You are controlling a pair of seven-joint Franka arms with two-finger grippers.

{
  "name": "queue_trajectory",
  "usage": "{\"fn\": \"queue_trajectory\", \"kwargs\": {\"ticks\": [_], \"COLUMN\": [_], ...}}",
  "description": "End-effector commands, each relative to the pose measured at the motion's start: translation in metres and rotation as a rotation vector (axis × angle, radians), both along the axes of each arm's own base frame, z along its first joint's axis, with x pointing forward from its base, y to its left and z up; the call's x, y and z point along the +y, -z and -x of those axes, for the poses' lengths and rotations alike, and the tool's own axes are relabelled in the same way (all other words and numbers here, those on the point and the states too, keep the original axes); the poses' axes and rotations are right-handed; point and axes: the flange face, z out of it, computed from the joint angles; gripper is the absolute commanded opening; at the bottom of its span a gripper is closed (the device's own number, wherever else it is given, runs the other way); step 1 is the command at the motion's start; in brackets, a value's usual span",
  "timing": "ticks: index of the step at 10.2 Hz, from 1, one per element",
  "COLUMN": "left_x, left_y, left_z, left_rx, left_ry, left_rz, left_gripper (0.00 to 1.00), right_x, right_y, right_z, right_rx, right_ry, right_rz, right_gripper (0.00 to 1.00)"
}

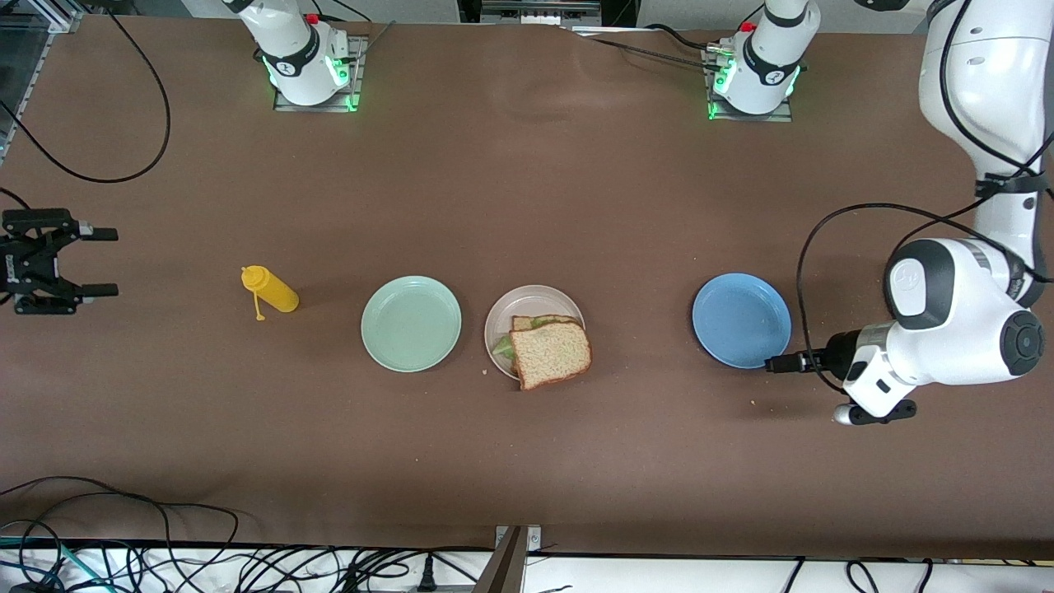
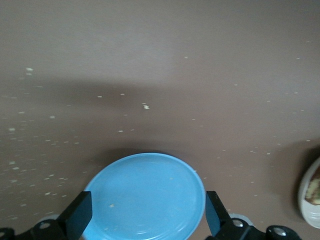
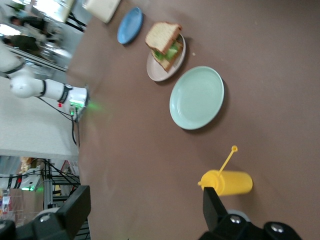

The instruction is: Make sandwich on beige plate with both arms

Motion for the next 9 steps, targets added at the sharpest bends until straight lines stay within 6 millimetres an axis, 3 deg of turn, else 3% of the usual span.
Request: {"fn": "queue_trajectory", "kwargs": {"ticks": [1, 4, 6, 7, 8, 9], "left_x": [0.023, 0.015, 0.015, 0.015, 0.015, 0.009], "left_y": [-0.035, -0.08, -0.112, -0.123, -0.132, -0.144], "left_z": [0.015, 0.034, 0.05, 0.057, 0.066, 0.072], "left_rx": [0.022, 0.071, 0.097, 0.102, 0.113, 0.104], "left_ry": [0.039, 0.064, 0.068, 0.068, 0.068, 0.071], "left_rz": [-0.131, -0.152, -0.157, -0.159, -0.161, -0.164], "left_gripper": [1.0, 1.0, 1.0, 1.0, 1.0, 1.0], "right_x": [0.046, 0.073, 0.103, 0.121, 0.121, 0.115], "right_y": [-0.057, -0.075, -0.089, -0.09, -0.077, -0.078], "right_z": [0.017, 0.022, 0.026, 0.024, 0.02, 0.03], "right_rx": [0.061, 0.167, 0.183, 0.144, 0.138, 0.106], "right_ry": [0.095, 0.31, 0.458, 0.453, 0.455, 0.473], "right_rz": [0.305, 0.578, 0.798, 0.873, 0.876, 0.855], "right_gripper": [1.0, 1.0, 1.0, 1.0, 1.0, 1.0]}}
